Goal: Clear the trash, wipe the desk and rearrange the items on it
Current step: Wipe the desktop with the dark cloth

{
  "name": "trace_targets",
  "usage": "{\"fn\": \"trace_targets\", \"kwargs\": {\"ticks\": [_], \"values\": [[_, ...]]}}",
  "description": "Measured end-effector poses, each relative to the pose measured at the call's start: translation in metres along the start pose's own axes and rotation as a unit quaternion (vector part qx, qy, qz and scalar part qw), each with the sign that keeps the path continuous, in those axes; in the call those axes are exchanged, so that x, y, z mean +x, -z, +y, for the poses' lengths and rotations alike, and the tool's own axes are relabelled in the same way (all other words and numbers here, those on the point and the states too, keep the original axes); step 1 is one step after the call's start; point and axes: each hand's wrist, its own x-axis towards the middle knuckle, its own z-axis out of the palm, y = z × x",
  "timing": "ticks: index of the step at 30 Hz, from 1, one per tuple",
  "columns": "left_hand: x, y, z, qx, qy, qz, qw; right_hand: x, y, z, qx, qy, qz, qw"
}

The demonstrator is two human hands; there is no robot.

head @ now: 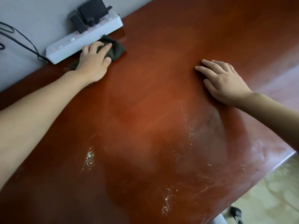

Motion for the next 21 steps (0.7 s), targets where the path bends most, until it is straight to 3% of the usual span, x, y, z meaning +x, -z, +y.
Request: {"fn": "trace_targets", "kwargs": {"ticks": [5, 10, 13, 15, 17, 19, 21], "values": [[-0.051, -0.012, 0.075, -0.014, -0.195, -0.018, 0.981, -0.009, 0.006, 0.005, 0.002, -0.003, -0.025, 1.0], [-0.166, -0.03, 0.159, -0.065, -0.401, -0.048, 0.913, -0.037, 0.006, 0.013, -0.008, 0.028, -0.023, 0.999], [-0.211, -0.032, 0.19, -0.028, -0.479, -0.092, 0.872, -0.058, 0.006, 0.018, -0.017, 0.044, -0.032, 0.998], [-0.202, -0.03, 0.183, -0.01, -0.468, -0.089, 0.879, -0.073, 0.008, 0.026, -0.026, 0.059, -0.027, 0.998], [-0.175, -0.027, 0.162, 0.021, -0.409, -0.049, 0.911, -0.087, 0.011, 0.039, -0.031, 0.066, -0.022, 0.997], [-0.139, -0.02, 0.134, 0.042, -0.291, -0.013, 0.956, -0.098, 0.017, 0.051, -0.029, 0.059, -0.02, 0.998], [-0.108, -0.009, 0.114, 0.017, -0.141, -0.026, 0.99, -0.108, 0.026, 0.064, -0.016, 0.043, -0.015, 0.999]]}}
